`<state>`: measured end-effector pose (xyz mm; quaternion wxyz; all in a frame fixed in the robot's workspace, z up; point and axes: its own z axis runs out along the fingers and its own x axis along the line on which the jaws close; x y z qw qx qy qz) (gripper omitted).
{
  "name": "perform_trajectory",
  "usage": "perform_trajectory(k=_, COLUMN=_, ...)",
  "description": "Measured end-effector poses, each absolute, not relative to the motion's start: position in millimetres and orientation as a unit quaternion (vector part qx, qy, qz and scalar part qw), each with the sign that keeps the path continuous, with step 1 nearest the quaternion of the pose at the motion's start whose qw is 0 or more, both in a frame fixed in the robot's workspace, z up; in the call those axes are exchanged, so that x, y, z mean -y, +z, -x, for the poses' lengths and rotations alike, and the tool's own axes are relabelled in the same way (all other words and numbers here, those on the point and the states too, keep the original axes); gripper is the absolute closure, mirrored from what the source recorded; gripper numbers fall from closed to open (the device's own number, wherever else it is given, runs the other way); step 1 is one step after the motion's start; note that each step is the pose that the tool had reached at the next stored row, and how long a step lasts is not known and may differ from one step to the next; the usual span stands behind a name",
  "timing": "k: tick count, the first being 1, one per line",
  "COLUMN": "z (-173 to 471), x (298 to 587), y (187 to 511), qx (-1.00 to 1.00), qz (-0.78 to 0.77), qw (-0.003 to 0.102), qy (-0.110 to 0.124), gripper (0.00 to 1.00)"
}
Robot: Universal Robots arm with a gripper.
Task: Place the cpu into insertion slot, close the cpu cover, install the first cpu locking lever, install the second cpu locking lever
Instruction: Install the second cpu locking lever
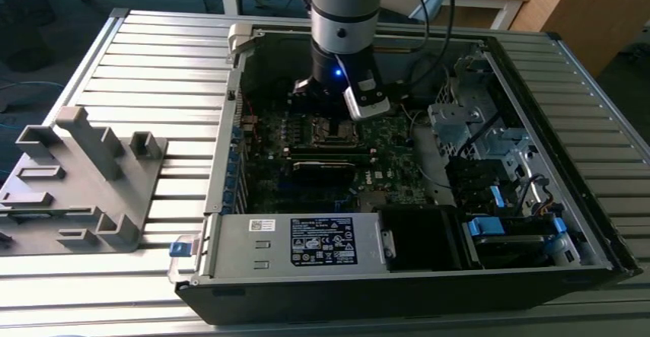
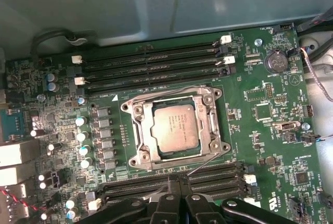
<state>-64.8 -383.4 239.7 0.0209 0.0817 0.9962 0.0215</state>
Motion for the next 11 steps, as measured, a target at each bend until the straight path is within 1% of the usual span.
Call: perform_trajectory(k=11, z=65.6, x=383.3, y=239.7, qx=-0.996, qz=-0.082, qw=0.021, qy=0.022, gripper=0.89)
